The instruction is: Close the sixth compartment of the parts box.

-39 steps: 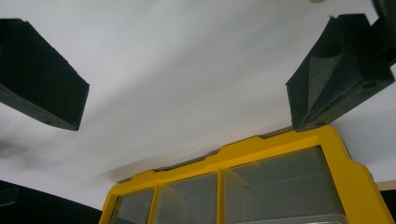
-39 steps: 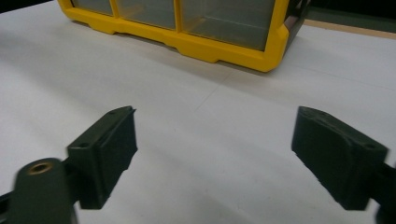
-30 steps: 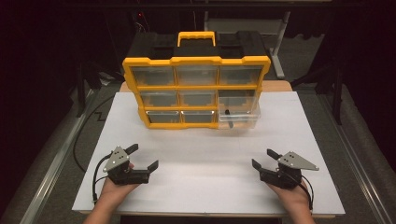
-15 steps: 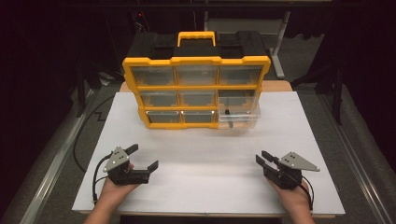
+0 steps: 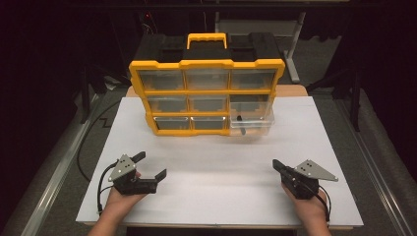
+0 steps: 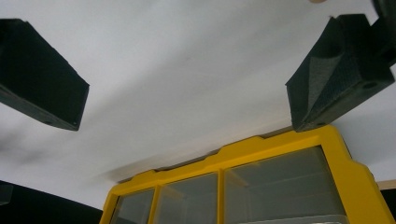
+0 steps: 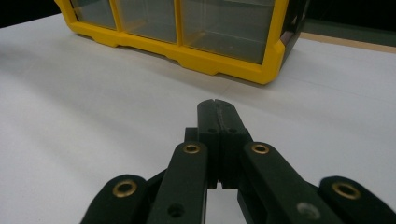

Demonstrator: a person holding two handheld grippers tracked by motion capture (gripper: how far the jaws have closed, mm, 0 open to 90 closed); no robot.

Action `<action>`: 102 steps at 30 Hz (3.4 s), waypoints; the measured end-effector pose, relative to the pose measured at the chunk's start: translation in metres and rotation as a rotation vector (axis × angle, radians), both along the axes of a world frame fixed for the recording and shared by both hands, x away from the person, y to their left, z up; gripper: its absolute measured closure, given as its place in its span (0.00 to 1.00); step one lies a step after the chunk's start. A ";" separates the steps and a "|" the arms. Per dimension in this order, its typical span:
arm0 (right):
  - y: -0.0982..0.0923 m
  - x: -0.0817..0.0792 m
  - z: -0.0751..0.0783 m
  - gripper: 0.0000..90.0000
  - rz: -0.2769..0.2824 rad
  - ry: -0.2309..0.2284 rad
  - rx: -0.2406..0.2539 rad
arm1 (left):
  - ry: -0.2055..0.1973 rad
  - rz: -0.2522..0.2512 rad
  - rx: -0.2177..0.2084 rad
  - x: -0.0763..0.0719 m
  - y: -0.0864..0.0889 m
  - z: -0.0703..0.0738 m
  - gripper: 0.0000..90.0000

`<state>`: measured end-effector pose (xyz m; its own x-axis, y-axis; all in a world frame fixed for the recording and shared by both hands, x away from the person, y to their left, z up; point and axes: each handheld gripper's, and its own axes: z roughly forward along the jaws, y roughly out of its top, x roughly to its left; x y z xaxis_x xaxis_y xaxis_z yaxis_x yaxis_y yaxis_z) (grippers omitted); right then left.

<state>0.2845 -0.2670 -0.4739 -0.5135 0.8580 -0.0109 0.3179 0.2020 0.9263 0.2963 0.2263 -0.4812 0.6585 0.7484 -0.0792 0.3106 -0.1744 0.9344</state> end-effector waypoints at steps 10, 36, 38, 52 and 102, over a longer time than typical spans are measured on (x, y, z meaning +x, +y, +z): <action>0.013 0.007 -0.005 1.00 0.029 -0.010 -0.007 | -0.013 -0.005 -0.010 0.001 -0.001 -0.001 0.00; 0.040 0.025 0.014 1.00 0.050 -0.052 0.023 | -0.019 -0.006 -0.012 0.000 0.000 -0.003 0.00; 0.042 0.027 0.015 1.00 0.054 -0.046 0.027 | -0.020 -0.011 -0.011 0.000 0.000 -0.003 0.00; 0.057 0.031 0.025 1.00 0.064 -0.058 0.029 | -0.024 -0.019 -0.013 -0.002 0.000 -0.002 0.00; 0.074 0.048 0.088 1.00 0.015 -0.187 0.036 | -0.032 -0.043 -0.015 -0.002 -0.001 -0.001 0.00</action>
<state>0.3327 -0.1929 -0.3858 -0.5182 0.8517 -0.0772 0.1363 0.1714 0.9757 0.2939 0.2256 -0.4822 0.6925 0.7181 -0.0685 0.2732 -0.1732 0.9462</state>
